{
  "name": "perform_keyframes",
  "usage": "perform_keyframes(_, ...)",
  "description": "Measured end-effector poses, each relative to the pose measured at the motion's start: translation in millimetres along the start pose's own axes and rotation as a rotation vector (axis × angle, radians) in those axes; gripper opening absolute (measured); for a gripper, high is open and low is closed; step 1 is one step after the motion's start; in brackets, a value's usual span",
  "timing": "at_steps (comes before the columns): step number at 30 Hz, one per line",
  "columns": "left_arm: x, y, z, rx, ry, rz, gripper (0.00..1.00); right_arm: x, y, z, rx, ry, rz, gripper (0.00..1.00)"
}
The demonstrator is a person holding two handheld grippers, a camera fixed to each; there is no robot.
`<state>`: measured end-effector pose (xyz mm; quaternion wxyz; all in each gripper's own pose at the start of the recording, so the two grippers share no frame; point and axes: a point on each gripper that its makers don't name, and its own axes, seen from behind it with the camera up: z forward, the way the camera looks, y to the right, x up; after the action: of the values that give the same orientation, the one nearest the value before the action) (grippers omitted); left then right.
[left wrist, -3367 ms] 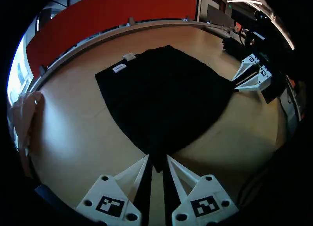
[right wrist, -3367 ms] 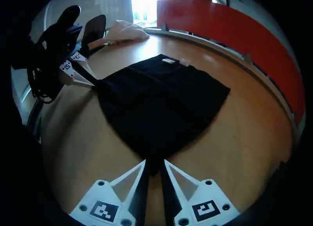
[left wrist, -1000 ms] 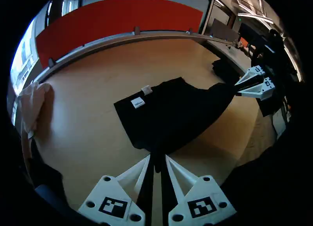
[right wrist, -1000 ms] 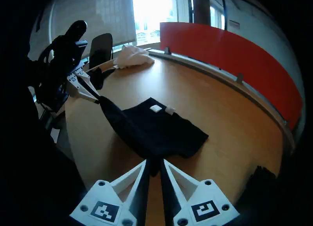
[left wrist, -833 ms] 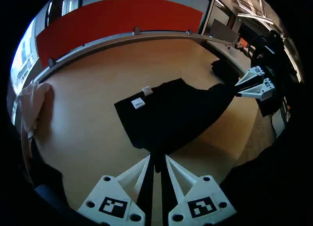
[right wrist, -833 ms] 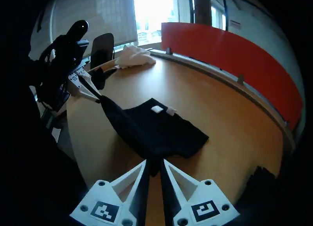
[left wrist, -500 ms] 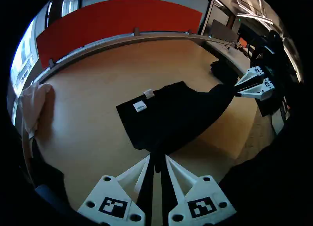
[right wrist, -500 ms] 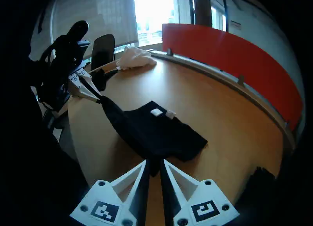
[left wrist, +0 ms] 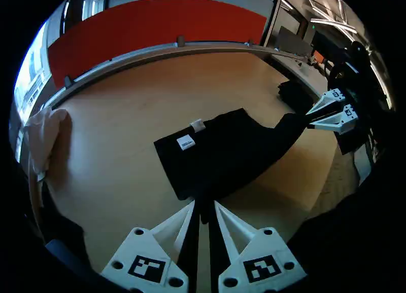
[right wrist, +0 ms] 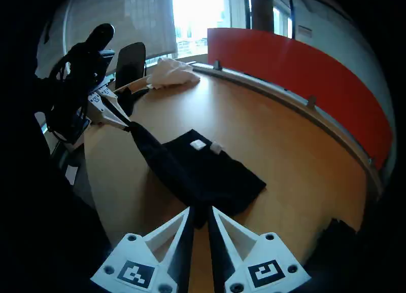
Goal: Fold towel
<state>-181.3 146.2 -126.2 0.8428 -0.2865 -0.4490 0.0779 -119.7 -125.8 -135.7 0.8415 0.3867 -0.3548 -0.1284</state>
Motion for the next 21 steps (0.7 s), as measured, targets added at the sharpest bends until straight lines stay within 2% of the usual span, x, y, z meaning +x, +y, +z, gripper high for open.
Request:
perform_keyframes(14, 19.8, -20.0, 33.3, 0.023, -0.018, -0.013, 0.11, 5.8, 37.4, 30.6, -0.032, -0.026, 0.011, 0.17)
perform_keyframes(21, 25.7, -29.6, 50.2, 0.020, -0.035, -0.036, 0.11, 8.1, 55.3, 45.7, -0.041, -0.032, 0.015, 0.17)
